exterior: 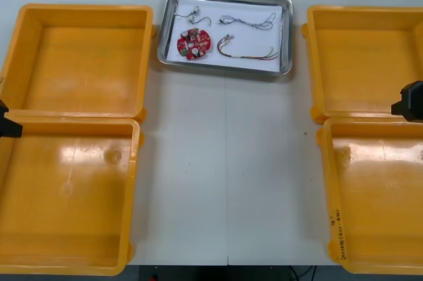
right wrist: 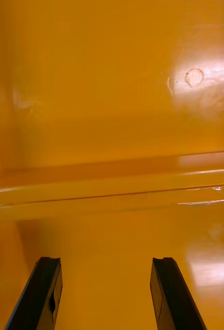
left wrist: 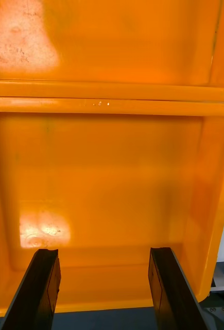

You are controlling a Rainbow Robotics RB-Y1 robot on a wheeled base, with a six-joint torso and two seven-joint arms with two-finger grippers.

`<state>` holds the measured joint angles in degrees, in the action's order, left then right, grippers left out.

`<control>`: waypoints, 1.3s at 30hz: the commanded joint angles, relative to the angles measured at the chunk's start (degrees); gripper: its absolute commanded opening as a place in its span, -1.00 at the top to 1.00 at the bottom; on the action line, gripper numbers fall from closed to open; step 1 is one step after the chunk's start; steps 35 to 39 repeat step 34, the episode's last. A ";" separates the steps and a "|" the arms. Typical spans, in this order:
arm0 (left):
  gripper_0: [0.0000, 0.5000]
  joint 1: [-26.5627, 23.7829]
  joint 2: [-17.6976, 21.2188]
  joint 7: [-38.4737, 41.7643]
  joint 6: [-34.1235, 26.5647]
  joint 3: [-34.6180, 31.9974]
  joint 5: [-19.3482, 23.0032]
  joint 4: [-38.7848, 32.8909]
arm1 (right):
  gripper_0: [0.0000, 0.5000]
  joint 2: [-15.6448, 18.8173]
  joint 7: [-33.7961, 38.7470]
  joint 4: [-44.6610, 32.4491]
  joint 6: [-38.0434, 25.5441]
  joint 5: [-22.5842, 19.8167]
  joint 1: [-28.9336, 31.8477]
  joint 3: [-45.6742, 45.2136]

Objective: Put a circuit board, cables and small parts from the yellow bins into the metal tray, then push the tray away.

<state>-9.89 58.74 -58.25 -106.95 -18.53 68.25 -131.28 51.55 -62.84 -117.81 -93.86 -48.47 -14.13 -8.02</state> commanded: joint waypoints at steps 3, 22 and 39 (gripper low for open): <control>-1.00 0.84 2.52 -5.12 0.25 -1.77 0.40 -1.35 | -1.00 4.79 -3.70 2.41 3.42 -2.33 1.74 -1.92; -1.00 0.84 2.52 -5.12 0.25 -1.77 0.40 -1.35 | -1.00 7.25 -5.80 3.29 1.49 -6.11 4.64 -3.67; -1.00 0.84 2.52 -5.12 0.25 -1.77 0.40 -1.35 | -1.00 7.25 -5.10 3.29 -0.71 -6.37 4.55 -3.67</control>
